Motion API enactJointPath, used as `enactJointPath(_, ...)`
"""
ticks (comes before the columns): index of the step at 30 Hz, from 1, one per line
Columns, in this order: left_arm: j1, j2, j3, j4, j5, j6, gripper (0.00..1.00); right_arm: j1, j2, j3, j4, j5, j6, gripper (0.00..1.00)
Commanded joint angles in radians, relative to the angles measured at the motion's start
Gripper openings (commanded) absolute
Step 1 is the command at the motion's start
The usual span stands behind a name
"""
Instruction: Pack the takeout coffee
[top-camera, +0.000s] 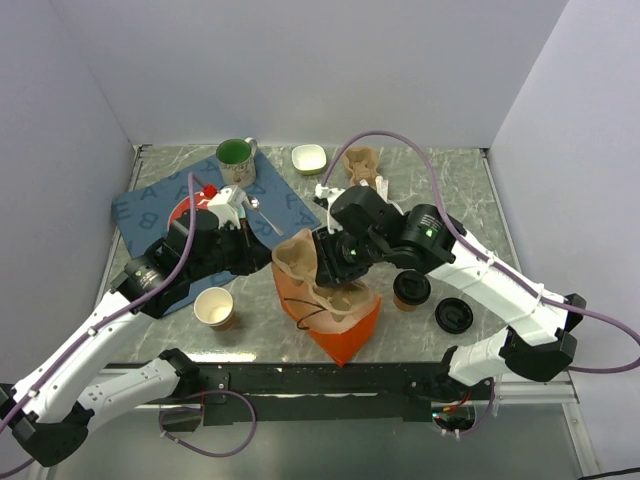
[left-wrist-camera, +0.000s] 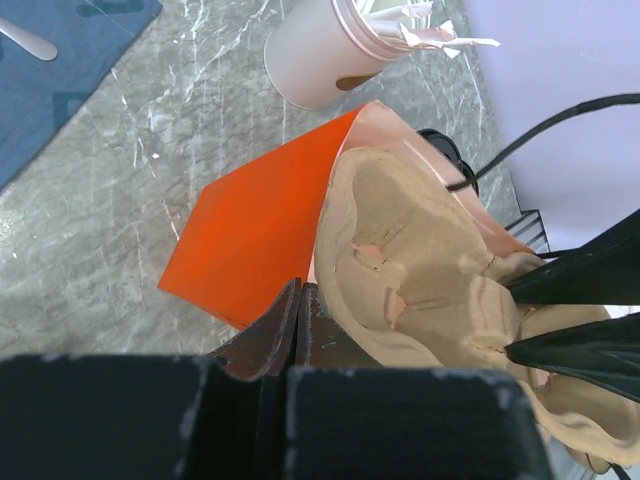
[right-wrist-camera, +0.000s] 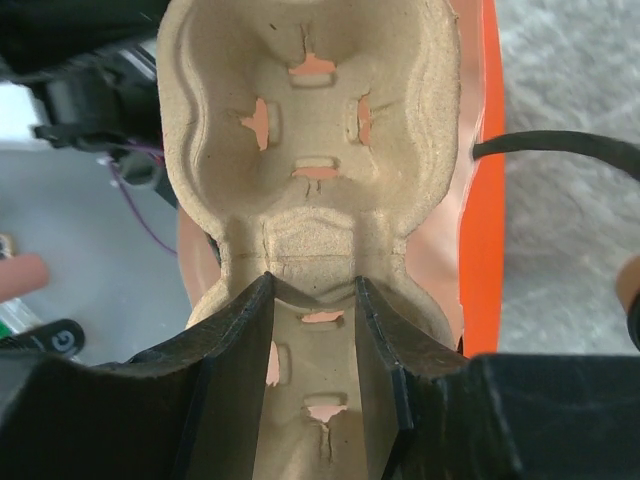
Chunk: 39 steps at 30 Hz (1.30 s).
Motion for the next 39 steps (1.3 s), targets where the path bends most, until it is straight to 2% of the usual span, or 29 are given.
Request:
enactJointPath(1,0.003,-0.004,0.034,0.04,0.039,-0.026,0.01,0.024,0.016,0.015,-0.079,0.065,0.025,0.29)
enactJointPath(5,0.003,-0.015,0.027,0.046,0.046,-0.037,0.01,0.028,0.03,0.022,-0.061,0.154,0.044,0.29)
enactJointPath(14,0.003,-0.02,0.02,0.049,0.058,-0.046,0.01,0.036,-0.018,-0.12,0.123,0.221,-0.022,0.29)
enactJointPath(25,0.003,-0.018,0.012,0.037,0.047,-0.038,0.01,0.039,-0.027,-0.223,0.22,0.215,-0.093,0.29)
enactJointPath(32,0.003,0.0,0.02,0.019,0.016,-0.015,0.01,0.047,-0.03,-0.238,0.183,0.218,-0.113,0.29)
enactJointPath(39,0.003,-0.01,0.003,0.016,0.022,0.002,0.01,0.048,-0.018,-0.303,0.292,0.119,-0.074,0.34)
